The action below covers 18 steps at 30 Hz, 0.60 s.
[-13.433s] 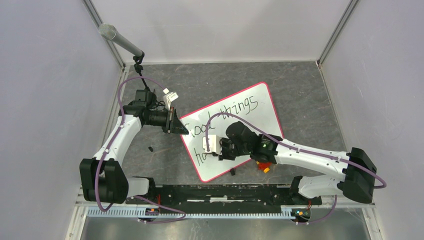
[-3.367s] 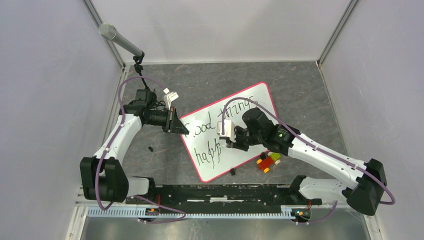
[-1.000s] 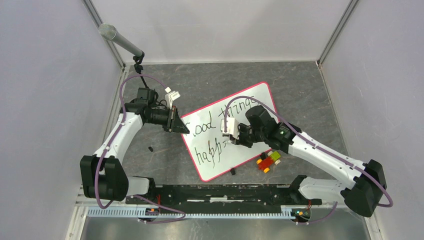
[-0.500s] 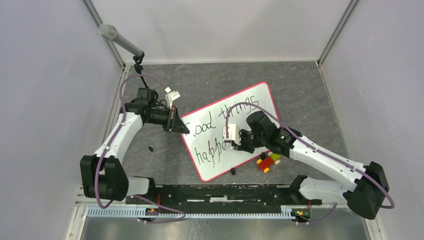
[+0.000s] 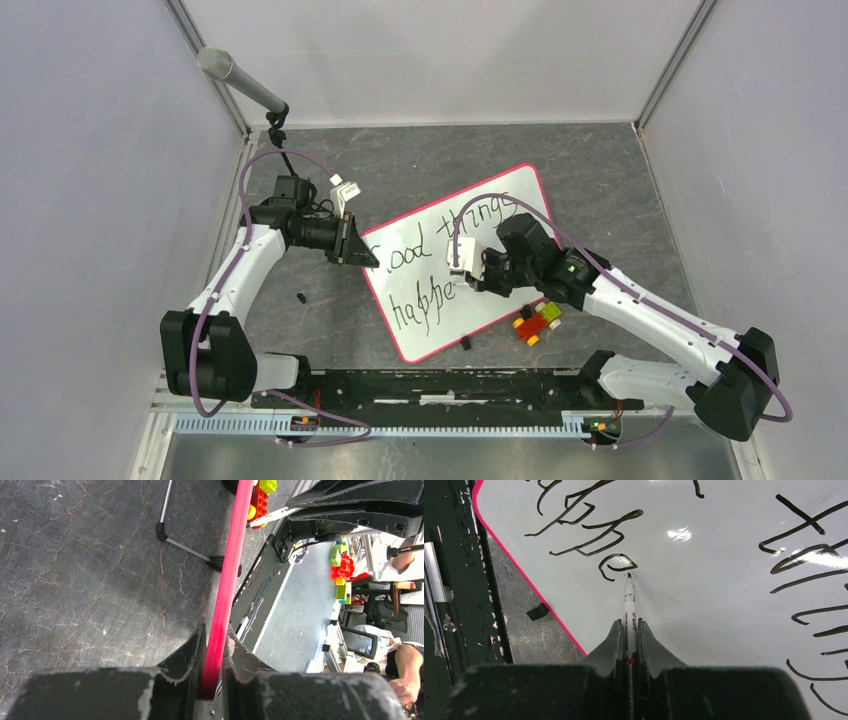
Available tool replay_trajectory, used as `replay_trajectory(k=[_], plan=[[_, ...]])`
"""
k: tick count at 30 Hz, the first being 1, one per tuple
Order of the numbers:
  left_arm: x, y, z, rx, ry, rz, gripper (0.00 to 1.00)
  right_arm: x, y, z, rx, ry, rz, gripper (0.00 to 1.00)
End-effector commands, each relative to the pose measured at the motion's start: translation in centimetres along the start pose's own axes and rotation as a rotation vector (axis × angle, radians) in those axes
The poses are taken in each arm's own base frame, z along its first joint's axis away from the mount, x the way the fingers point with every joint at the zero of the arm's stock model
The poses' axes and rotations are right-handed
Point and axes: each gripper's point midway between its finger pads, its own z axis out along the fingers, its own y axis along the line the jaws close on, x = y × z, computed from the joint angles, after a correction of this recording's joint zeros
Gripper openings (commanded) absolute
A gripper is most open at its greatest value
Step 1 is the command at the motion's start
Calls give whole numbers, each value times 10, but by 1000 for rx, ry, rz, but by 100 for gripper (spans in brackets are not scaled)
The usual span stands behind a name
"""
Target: Write a sentence on the whiteboard
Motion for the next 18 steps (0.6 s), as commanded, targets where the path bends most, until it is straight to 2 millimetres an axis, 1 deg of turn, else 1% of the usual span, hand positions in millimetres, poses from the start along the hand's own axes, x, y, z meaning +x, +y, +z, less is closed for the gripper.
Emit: replay_trajectory(k=[1,6,18], plan=[[-4,23,2,-114,22,97,2,-15,-16,-6,57,-28,-28,0],[-4,23,2,-117,21,99,2,-9,-19,-1,71,-11,-31,0],[-3,25,3,-111,26,98,2,17,1,3,26,29,-7,0]])
